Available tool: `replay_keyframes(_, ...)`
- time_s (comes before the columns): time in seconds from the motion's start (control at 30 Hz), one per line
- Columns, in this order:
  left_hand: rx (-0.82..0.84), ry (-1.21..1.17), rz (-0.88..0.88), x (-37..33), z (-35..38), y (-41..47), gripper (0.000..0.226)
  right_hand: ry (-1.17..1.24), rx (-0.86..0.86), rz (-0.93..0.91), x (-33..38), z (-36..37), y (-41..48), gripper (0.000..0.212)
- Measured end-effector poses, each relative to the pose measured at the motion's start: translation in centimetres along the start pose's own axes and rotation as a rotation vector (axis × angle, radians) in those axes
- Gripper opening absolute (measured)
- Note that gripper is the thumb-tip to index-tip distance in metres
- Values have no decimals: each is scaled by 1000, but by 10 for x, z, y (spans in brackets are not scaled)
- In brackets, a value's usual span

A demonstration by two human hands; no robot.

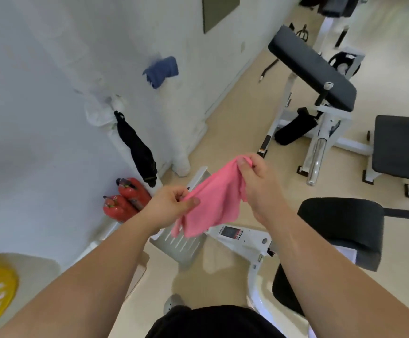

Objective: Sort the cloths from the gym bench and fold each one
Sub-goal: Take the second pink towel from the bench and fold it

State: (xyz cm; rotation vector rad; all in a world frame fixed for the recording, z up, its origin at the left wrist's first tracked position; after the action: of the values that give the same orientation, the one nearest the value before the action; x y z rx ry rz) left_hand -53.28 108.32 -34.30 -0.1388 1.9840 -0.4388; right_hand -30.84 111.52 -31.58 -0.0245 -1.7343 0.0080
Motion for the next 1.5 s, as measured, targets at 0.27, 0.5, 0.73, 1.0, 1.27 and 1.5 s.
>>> replay_keyframes(0.27,-71,-59,-178,122,-109,-49,31,103,-111,5,51,100,-2,19)
replay_keyframes(0.5,-242,-322,-28,102,-163,-74,31,-153,94,95,48,181,-28,26)
replay_keyframes(0.73,-97,-463,153,82,-187,-94,33,-387,633,-133,54,267,-60,22)
replay_keyframes(1.0,-222,-325,67,156,-224,-115,21,-233,383,-68,73,306,-46,24)
replay_keyframes(1.27,-433,-435,-122,193,-244,-145,22,16,66,99,85,323,-12,27)
replay_keyframes(1.5,-664,-689,-52,161,-255,-146,12,-89,138,260,76,347,-20,21)
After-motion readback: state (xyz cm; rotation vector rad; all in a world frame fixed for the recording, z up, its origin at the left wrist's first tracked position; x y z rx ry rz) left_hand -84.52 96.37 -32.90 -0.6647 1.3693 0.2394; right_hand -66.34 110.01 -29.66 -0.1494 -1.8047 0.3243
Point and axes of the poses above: each hand's wrist, its own y-axis towards the middle knuckle, its own z-axis out of the palm, x = y × z, the point moved 1 cm from there along y, towards the middle knuckle, and after that the axes turned 3 degrees about -y, right-handed, at the moved point
